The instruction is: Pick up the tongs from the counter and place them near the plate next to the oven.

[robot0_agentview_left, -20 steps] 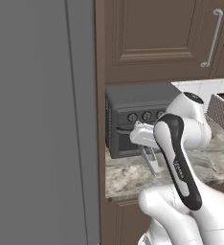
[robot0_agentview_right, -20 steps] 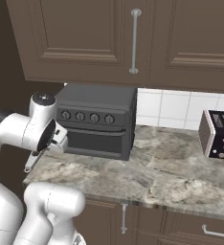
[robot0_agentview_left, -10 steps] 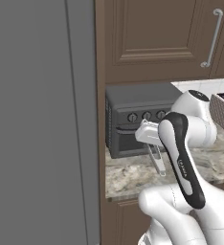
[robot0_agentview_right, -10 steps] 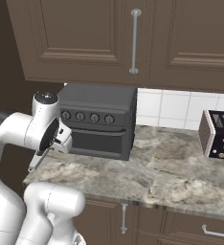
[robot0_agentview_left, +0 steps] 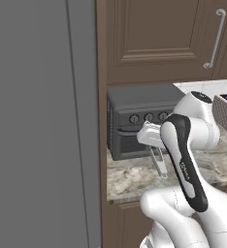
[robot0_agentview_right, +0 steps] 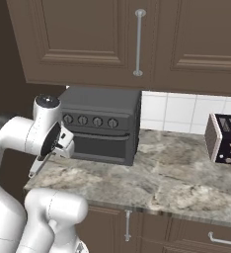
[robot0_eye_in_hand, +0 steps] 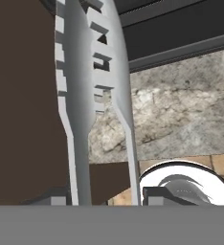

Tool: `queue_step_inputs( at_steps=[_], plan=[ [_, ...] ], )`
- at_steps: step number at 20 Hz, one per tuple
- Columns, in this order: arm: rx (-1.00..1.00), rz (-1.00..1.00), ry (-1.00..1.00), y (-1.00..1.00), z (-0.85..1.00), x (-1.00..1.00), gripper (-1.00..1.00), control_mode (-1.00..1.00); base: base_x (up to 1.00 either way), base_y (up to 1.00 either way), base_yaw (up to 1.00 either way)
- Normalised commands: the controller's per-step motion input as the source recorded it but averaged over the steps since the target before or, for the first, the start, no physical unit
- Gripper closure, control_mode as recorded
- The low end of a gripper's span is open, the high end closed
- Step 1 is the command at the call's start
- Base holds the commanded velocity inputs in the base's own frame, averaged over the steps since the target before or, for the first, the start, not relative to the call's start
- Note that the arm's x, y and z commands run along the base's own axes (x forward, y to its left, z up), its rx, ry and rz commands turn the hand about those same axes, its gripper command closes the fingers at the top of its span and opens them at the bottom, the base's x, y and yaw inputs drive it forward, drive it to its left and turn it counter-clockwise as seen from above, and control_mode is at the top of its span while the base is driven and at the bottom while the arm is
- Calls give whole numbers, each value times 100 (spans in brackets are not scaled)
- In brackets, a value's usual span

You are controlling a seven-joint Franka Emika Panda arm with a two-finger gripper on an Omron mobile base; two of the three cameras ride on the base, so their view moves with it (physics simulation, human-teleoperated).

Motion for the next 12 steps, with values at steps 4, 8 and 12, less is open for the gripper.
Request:
queue_step_inputs(
  at_steps=[4,8,12],
  plan=[
    [0,0,1,0,-1,-1,100,-100,0,0,0],
    [0,0,3,0,-4,-4,100,100,-40,0,0],
    [0,0,0,0,0,0,100,100,-71,0,-12]
  ],
)
